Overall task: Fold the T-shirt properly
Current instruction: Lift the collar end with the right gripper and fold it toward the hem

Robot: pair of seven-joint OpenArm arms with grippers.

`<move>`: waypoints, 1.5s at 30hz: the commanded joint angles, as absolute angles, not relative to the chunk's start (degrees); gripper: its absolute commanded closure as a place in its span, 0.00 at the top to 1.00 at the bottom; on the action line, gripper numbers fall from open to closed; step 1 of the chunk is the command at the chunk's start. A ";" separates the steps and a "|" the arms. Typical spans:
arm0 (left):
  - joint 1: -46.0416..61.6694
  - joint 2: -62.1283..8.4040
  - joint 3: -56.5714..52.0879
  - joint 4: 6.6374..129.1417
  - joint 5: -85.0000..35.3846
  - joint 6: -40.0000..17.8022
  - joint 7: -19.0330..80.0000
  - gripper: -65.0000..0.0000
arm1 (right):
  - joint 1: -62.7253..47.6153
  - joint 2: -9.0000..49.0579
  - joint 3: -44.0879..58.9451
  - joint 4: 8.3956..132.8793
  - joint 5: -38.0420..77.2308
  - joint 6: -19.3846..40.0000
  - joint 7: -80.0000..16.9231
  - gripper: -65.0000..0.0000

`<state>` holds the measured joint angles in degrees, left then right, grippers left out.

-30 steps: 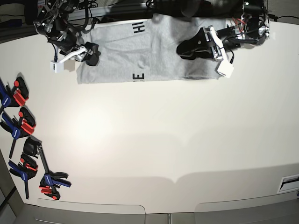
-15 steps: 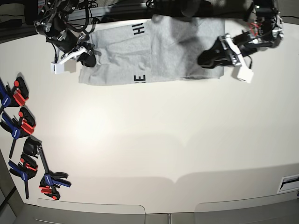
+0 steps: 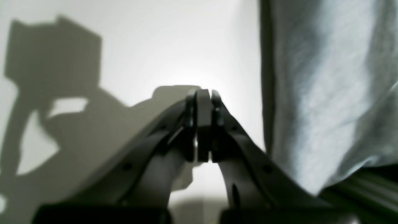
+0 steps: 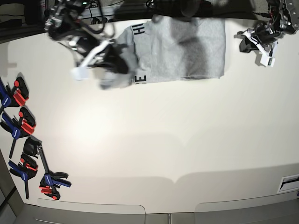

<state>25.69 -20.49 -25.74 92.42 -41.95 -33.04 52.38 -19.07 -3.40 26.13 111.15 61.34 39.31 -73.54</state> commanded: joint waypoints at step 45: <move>25.67 -20.71 -25.78 88.31 -45.52 -32.99 52.12 0.00 | -13.21 -9.00 -29.95 104.12 31.46 40.00 -51.92 0.26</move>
